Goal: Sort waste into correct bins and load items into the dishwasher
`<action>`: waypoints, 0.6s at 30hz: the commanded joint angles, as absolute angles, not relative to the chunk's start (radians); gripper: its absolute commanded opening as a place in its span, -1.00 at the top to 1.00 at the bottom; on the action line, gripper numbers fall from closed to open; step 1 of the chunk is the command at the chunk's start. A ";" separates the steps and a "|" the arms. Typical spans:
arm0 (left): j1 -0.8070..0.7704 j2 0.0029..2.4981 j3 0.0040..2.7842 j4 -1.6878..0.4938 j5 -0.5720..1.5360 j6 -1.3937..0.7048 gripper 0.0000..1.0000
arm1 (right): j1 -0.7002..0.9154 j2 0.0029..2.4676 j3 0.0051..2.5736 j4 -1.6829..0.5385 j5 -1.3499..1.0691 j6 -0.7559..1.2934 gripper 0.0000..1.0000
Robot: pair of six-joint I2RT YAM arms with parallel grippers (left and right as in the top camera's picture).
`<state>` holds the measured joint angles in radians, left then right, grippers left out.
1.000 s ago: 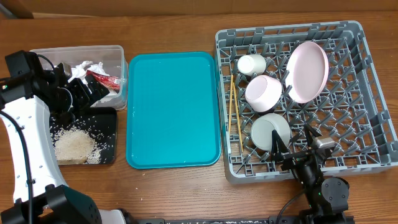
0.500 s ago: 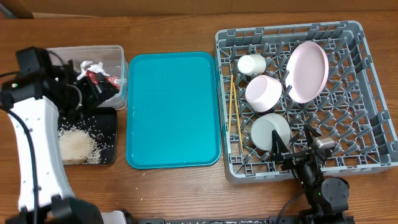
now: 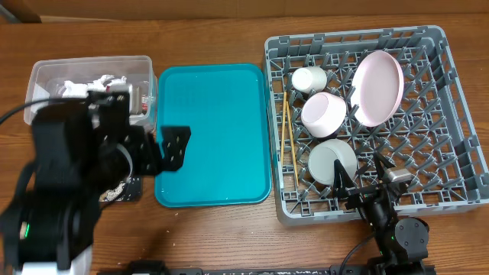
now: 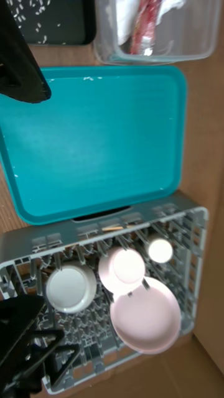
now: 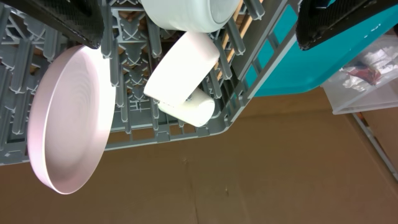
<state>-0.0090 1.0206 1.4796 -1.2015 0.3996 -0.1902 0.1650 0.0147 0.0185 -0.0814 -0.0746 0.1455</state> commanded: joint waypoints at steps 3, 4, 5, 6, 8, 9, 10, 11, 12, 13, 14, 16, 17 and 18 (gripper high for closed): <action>-0.014 0.807 1.374 -1.171 0.385 -0.185 -1.00 | 0.160 0.003 0.008 -0.077 -0.076 0.151 -1.00; -0.014 0.762 1.332 -1.135 0.385 -0.196 -1.00 | 0.160 0.003 0.008 -0.077 -0.076 0.151 -1.00; -0.013 0.727 1.294 -1.089 0.385 -0.199 -1.00 | 0.160 0.003 0.008 -0.077 -0.076 0.151 -1.00; -0.012 0.666 1.225 -1.004 0.382 -0.197 -1.00 | 0.160 0.003 0.008 -0.077 -0.076 0.151 -1.00; -0.006 0.579 1.117 -0.866 0.369 -0.198 -1.00 | 0.160 0.003 0.008 -0.077 -0.076 0.151 -1.00; 0.002 0.504 1.017 -0.749 0.362 -0.197 -1.00 | 0.160 0.003 0.008 -0.077 -0.076 0.151 -1.00; 0.008 0.461 0.957 -0.682 0.362 -0.198 -1.00 | 0.160 0.003 0.008 -0.077 -0.076 0.151 -1.00; 0.015 0.415 0.889 -0.608 0.363 -0.198 -1.00 | 0.160 0.003 0.008 -0.077 -0.076 0.151 -1.00; 0.020 0.374 0.826 -0.538 0.363 -0.198 -1.00 | 0.160 0.003 0.008 -0.077 -0.076 0.151 -1.00; 0.025 0.340 0.772 -0.477 0.363 -0.198 -1.00 | 0.160 0.003 0.008 -0.077 -0.076 0.151 -1.00; 0.028 0.303 0.711 -0.406 0.363 -0.198 -1.00 | 0.160 0.003 0.008 -0.077 -0.076 0.151 -1.00; 0.032 0.237 0.593 -0.268 0.363 -0.198 -1.00 | 0.160 0.003 0.008 -0.077 -0.076 0.151 -1.00; 0.033 0.207 0.540 -0.205 0.362 -0.197 -1.00 | 0.160 0.003 0.008 -0.077 -0.076 0.151 -1.00; 0.033 0.184 0.496 -0.155 0.361 -0.198 -1.00 | 0.160 0.003 0.008 -0.077 -0.076 0.151 -1.00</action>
